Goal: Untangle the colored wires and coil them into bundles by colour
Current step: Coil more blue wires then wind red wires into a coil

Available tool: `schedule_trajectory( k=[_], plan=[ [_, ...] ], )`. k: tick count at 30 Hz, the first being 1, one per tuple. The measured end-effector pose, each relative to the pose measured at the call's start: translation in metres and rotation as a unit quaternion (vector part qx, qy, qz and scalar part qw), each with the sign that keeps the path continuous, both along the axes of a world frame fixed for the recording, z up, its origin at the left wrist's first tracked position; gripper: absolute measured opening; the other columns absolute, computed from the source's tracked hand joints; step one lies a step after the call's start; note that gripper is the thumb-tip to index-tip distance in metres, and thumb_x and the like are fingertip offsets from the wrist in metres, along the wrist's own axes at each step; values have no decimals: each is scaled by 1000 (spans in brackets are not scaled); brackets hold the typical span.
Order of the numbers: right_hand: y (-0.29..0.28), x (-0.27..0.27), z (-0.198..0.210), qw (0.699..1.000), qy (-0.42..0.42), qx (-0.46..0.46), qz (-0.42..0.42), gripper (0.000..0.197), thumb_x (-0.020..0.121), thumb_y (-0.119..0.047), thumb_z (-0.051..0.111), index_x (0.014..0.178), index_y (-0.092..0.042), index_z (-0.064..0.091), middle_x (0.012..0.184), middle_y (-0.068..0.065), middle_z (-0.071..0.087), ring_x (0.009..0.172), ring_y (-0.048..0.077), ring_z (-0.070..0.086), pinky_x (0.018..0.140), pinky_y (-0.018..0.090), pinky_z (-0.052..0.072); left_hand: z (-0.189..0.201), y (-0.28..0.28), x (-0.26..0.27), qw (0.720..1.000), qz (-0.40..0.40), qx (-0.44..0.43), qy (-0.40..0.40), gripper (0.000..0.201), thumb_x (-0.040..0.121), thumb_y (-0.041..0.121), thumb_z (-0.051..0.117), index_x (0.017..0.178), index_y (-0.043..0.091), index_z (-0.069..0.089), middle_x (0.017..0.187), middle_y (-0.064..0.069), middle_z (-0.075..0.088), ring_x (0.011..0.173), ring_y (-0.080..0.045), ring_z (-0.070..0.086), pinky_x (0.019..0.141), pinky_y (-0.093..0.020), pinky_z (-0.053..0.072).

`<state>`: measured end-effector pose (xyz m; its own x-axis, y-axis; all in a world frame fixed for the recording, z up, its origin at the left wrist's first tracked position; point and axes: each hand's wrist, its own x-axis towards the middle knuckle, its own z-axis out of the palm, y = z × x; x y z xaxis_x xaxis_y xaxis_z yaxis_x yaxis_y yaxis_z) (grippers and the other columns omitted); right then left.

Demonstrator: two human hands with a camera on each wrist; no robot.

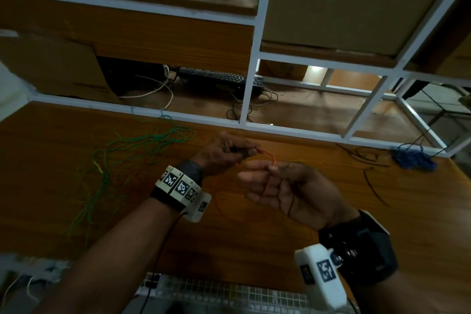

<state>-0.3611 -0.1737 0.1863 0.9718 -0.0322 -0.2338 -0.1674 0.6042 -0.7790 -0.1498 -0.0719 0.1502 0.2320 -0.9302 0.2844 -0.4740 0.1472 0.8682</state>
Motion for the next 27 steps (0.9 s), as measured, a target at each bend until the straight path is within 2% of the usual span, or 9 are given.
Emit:
schedule_trajectory(
  k=[5, 11, 13, 16, 20, 22, 23, 25, 27],
  plan=[
    [-3, 3, -2, 994, 30, 64, -84, 63, 109, -44, 30, 137, 3, 60, 139, 26, 60, 132, 34, 59, 107, 45, 49, -5, -2, 6, 999, -30, -13, -10, 31, 93, 28, 60, 118, 12, 70, 105, -5, 73, 90, -31, 68, 75, -62, 53],
    [0, 4, -6, 999, -15, 14, -34, 38, 108, -22, 40, 128, -1, 65, 141, 26, 58, 138, 34, 53, 117, 51, 40, -4, -9, 7, 999, -34, 12, 3, 28, 90, 34, 62, 114, 23, 72, 102, -12, 72, 90, -39, 66, 77, -62, 53],
    [3, 7, -8, 997, -56, 33, -45, 36, 108, -15, 37, 126, 1, 64, 140, 27, 59, 139, 35, 52, 116, 51, 42, -1, -9, 2, 997, -56, 3, 46, 24, 88, 33, 62, 109, 33, 72, 100, -6, 72, 90, -33, 66, 78, -49, 56],
    [1, 16, -4, 979, -151, 87, -103, 37, 109, -10, 29, 119, -1, 63, 143, 25, 57, 140, 34, 51, 116, 48, 42, -7, -12, -19, 989, -40, 1, 140, 16, 85, 21, 66, 89, 35, 73, 80, 12, 70, 73, -6, 64, 66, -28, 52],
    [-26, 36, 0, 939, -214, 28, -269, 31, 110, -17, 32, 119, -9, 60, 154, 16, 50, 146, 26, 44, 124, 50, 27, -39, -16, -41, 976, 33, 54, 209, 18, 96, 29, 57, 105, 28, 73, 62, 7, 55, 53, -10, 47, 50, -26, 41],
    [-39, 40, -6, 892, -175, -186, -372, 33, 111, -21, 37, 132, -9, 60, 145, 18, 57, 142, 30, 46, 123, 55, 27, -49, -9, -38, 966, 76, 91, 230, 23, 94, 34, 60, 110, 24, 73, 61, 7, 52, 54, -10, 44, 50, -23, 39],
    [-46, 40, -11, 842, -147, -311, -415, 33, 111, -19, 38, 133, -9, 62, 133, 19, 63, 135, 29, 52, 119, 53, 33, -51, -3, -35, 963, 95, 111, 225, 21, 92, 35, 62, 106, 24, 74, 60, 9, 51, 54, -10, 43, 50, -22, 38],
    [-56, 36, -20, 722, -97, -506, -461, 28, 110, -9, 41, 120, -11, 68, 121, 6, 71, 119, 1, 62, 109, 41, 47, -52, 11, -28, 963, 121, 142, 192, 18, 91, 37, 64, 99, 25, 76, 66, 9, 60, 60, -10, 50, 55, -18, 39],
    [-61, 34, -28, 644, -24, -651, -401, 29, 104, 0, 45, 109, -20, 65, 117, -2, 69, 106, -7, 62, 94, 32, 56, -47, 22, -22, 966, 128, 155, 161, 18, 91, 37, 65, 99, 25, 75, 91, 9, 71, 79, -5, 62, 67, -15, 43]
  ],
)
